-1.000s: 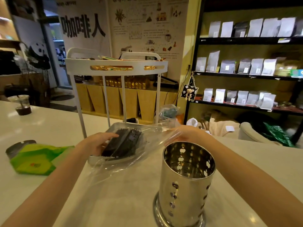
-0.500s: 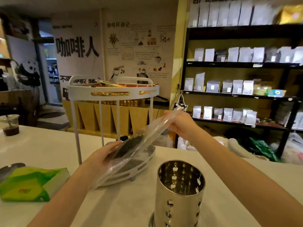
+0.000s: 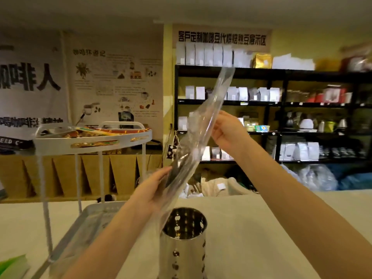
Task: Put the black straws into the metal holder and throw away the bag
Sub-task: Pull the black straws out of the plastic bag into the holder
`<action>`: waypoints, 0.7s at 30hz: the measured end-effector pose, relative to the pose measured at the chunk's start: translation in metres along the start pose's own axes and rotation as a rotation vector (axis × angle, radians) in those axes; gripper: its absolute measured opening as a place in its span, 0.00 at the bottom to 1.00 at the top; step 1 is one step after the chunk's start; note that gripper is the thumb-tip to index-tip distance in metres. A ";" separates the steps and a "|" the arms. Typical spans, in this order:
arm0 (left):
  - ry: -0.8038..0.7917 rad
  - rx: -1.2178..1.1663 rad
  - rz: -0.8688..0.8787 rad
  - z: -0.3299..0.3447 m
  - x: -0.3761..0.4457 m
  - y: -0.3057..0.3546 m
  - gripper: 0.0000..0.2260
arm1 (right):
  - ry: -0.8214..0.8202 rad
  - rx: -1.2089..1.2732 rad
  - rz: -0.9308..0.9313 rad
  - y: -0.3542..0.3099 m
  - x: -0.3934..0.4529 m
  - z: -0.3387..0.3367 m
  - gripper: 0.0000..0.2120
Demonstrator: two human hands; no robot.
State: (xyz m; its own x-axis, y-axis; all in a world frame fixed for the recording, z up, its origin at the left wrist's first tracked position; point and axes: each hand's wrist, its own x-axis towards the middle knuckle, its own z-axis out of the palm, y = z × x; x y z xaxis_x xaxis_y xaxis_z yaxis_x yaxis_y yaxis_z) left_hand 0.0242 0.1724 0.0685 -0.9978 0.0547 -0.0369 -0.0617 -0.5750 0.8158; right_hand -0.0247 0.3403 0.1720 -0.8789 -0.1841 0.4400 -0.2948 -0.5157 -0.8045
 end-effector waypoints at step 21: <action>-0.050 0.376 -0.001 0.064 -0.026 -0.191 0.18 | 0.339 -0.475 0.250 -0.062 -0.161 -0.175 0.08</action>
State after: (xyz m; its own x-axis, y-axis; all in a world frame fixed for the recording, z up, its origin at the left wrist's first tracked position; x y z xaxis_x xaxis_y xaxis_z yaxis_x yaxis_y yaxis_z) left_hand 0.0631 0.3327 -0.0494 -0.9948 0.1004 -0.0169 -0.0404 -0.2361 0.9709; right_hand 0.0690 0.5488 0.0814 -0.9896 0.0643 0.1283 -0.1316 -0.0490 -0.9901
